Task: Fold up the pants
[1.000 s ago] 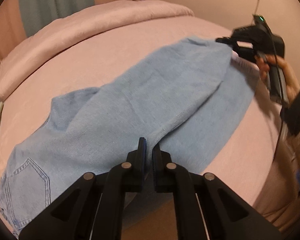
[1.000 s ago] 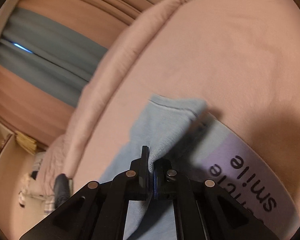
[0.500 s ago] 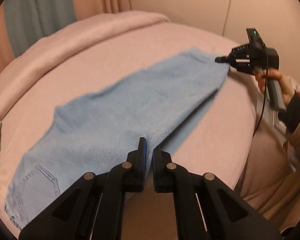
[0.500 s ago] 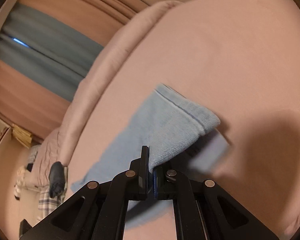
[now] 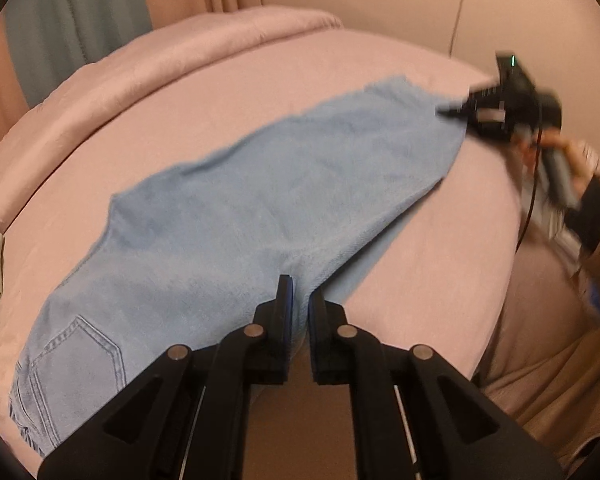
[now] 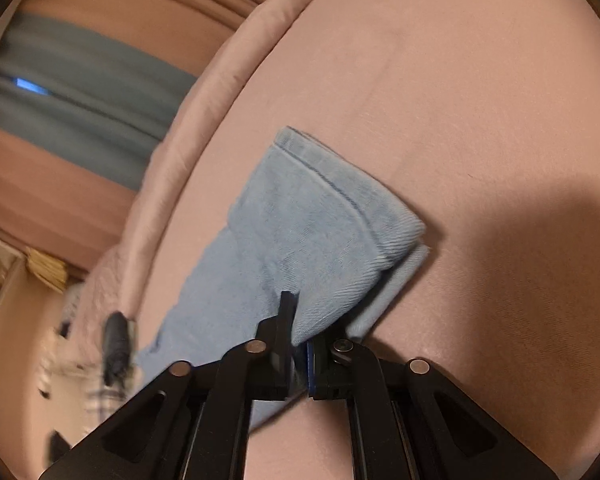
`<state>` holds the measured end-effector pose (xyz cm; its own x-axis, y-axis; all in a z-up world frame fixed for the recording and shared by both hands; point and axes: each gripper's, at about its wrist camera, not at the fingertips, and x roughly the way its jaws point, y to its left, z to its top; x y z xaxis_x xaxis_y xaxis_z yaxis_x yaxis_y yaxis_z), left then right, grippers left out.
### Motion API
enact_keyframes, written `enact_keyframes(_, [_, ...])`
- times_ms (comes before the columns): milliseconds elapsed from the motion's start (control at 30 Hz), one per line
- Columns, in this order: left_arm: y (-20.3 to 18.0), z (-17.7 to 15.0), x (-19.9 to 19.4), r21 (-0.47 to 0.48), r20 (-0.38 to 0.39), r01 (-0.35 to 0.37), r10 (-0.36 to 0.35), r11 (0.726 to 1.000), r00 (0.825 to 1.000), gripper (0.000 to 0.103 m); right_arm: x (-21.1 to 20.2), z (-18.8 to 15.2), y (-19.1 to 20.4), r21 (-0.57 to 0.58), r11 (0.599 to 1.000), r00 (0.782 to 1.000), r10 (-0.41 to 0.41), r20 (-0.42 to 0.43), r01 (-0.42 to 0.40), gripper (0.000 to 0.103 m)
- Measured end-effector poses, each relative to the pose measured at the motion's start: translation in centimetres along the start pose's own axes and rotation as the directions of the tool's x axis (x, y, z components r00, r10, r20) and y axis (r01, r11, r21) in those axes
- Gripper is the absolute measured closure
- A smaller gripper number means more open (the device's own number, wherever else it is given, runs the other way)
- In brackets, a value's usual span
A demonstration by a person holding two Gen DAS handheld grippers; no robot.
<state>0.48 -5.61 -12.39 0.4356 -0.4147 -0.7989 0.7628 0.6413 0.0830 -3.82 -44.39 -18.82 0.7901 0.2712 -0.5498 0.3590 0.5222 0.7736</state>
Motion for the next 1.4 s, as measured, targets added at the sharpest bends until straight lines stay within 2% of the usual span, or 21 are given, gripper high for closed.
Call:
enact_keyframes(133, [0.4,-0.2,-0.2,-0.010,-0.031,0.009,-0.009,1.000,0.999,0.092,-1.2,-0.2,0.2,0.023,0.999,1.000,-0.031,-0.006,0.031,0.096])
enact_keyframes(167, [0.8,-0.2,-0.7,-0.025,-0.034,0.019,-0.020,1.000,0.999,0.092,-2.2,-0.4,0.6,0.005,0.998,0.998,-0.067,0.019,0.067,0.087])
enact_keyframes(200, [1.0,-0.1,-1.2,-0.037,-0.032,0.024,-0.026,0.999,0.999,0.089,-3.0,-0.6,0.8,-0.006,0.996,0.996,-0.083,0.045,0.084,0.085])
enact_keyframes(233, [1.2,-0.1,-1.7,-0.048,-0.028,0.026,-0.027,0.999,0.999,0.085,-3.9,-0.7,1.1,-0.012,0.995,0.992,-0.101,0.081,0.102,0.074])
enact_keyframes(267, [1.6,0.0,-2.5,-0.067,-0.016,0.027,-0.028,0.997,0.999,0.083,-5.0,-0.7,1.4,-0.017,0.989,0.982,-0.143,0.126,0.146,0.053])
enact_keyframes(300, [2.0,0.0,-3.3,-0.088,0.003,0.028,-0.028,0.996,1.000,0.077,-6.1,-0.7,1.8,-0.018,0.977,0.961,-0.207,0.183,0.214,0.045])
enact_keyframes(333, [2.2,0.0,-4.0,-0.110,0.024,0.033,-0.031,0.993,0.999,0.074,-7.1,-0.8,2.4,-0.019,0.966,0.938,-0.247,0.244,0.259,0.042])
enact_keyframes(367, [2.6,0.1,-4.8,-0.142,0.052,0.048,-0.041,0.989,0.998,0.073,-7.9,-1.0,3.3,-0.038,0.961,0.921,-0.252,0.297,0.275,0.042])
enact_keyframes(433, [3.5,0.5,-5.9,-0.202,0.102,0.053,-0.032,0.978,0.994,0.068,-8.4,-1.5,5.2,-0.124,0.959,0.922,-0.201,0.330,0.254,0.042])
enact_keyframes(500, [4.1,0.8,-5.6,-0.251,0.105,0.009,0.018,0.968,0.994,0.065,-7.2,-2.4,8.1,-0.265,0.942,0.949,-0.125,0.288,0.204,0.042])
enact_keyframes(567, [4.6,1.2,-4.4,-0.293,0.074,-0.035,0.060,0.956,0.995,0.065,-4.8,-3.7,10.3,-0.369,0.924,0.983,-0.036,0.182,0.102,0.042])
enact_keyframes(633, [5.1,1.3,-2.7,-0.343,0.025,-0.074,0.088,0.936,0.996,0.065,-1.7,-5.5,12.1,-0.428,0.903,0.998,-0.007,0.055,0.030,0.042])
enact_keyframes(733, [6.2,0.8,-0.7,-0.407,-0.029,-0.114,0.112,0.906,0.993,0.065,2.2,-9.2,14.7,-0.532,0.846,0.998,-0.015,-0.064,-0.021,0.043])
enact_keyframes(833, [7.0,-0.2,0.8,-0.437,-0.094,-0.188,0.163,0.880,0.982,0.065,4.2,-11.5,16.4,-0.589,0.806,0.992,-0.019,-0.121,-0.057,0.047])
enact_keyframes(900, [7.7,-1.0,1.6,-0.464,-0.123,-0.198,0.159,0.863,0.980,0.062,5.6,-12.7,17.3,-0.619,0.782,0.989,-0.021,-0.144,-0.074,0.051])
enact_keyframes(1000, [9.3,-2.5,2.7,-0.523,-0.174,-0.220,0.150,0.823,0.973,0.059,6.9,-14.2,18.4,-0.657,0.748,0.982,-0.043,-0.185,-0.091,0.058])
enact_keyframes(1067, [10.0,-3.1,2.5,-0.560,-0.148,-0.190,0.128,0.807,0.981,0.059,8.2,-15.6,18.4,-0.678,0.730,0.971,-0.087,-0.221,-0.088,0.060])
enact_keyframes(1167, [10.5,-3.3,2.1,-0.571,-0.138,-0.184,0.127,0.800,0.982,0.060,8.2,-16.6,18.4,-0.739,0.672,0.975,-0.133,-0.178,-0.043,0.060])
enact_keyframes(1200, [10.6,-3.3,2.0,-0.571,-0.137,-0.184,0.129,0.800,0.982,0.060,8.1,-16.8,18.6,-0.746,0.665,0.973,-0.137,-0.185,-0.048,0.060])
enact_keyframes(1300, [11.2,-3.4,0.7,-0.582,-0.110,-0.189,0.153,0.791,0.982,0.059,7.1,-16.4,19.0,-0.721,0.689,0.970,-0.114,-0.216,-0.080,0.061])
enact_keyframes(1400, [12.4,-4.0,-1.6,-0.615,-0.065,-0.190,0.191,0.765,0.979,0.062,6.2,-16.3,19.6,-0.729,0.677,0.975,-0.078,-0.207,-0.101,0.061])
